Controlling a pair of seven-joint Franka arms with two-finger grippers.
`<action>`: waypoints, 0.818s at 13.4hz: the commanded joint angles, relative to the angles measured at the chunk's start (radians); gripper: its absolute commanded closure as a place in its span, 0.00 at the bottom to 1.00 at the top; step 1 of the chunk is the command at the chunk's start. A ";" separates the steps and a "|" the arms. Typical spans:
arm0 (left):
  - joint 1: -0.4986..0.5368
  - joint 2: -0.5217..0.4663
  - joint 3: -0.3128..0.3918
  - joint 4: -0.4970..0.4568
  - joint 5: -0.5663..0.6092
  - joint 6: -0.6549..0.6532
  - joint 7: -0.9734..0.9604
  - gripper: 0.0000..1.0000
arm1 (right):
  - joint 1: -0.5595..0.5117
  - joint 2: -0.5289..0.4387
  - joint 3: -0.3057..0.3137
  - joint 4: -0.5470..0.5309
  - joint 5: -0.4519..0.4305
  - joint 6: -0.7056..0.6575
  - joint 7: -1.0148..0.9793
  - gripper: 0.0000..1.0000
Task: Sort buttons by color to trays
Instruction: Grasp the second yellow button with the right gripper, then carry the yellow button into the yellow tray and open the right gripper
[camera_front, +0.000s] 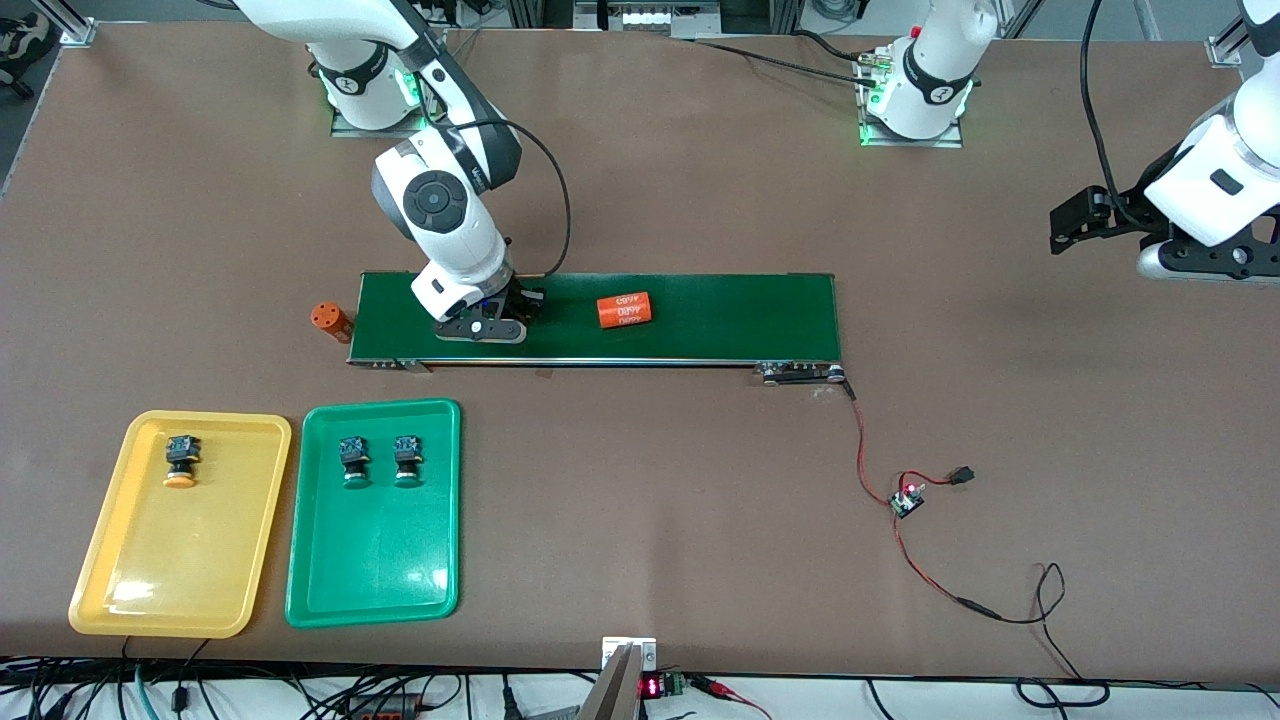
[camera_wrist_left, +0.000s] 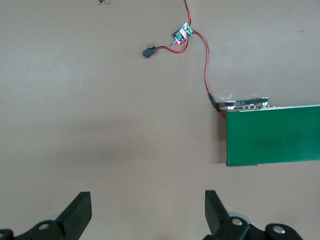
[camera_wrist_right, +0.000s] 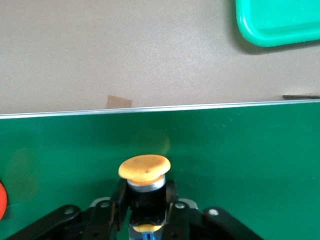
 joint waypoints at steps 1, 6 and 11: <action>-0.001 0.015 0.004 0.035 -0.002 -0.025 0.013 0.00 | -0.013 0.002 -0.016 0.017 -0.011 -0.003 -0.042 1.00; -0.003 0.014 -0.007 0.048 -0.002 -0.042 0.010 0.00 | -0.116 -0.027 -0.040 0.252 -0.006 -0.308 -0.265 1.00; -0.003 0.015 -0.004 0.048 -0.002 -0.045 0.011 0.00 | -0.396 0.084 -0.066 0.358 -0.011 -0.337 -0.665 1.00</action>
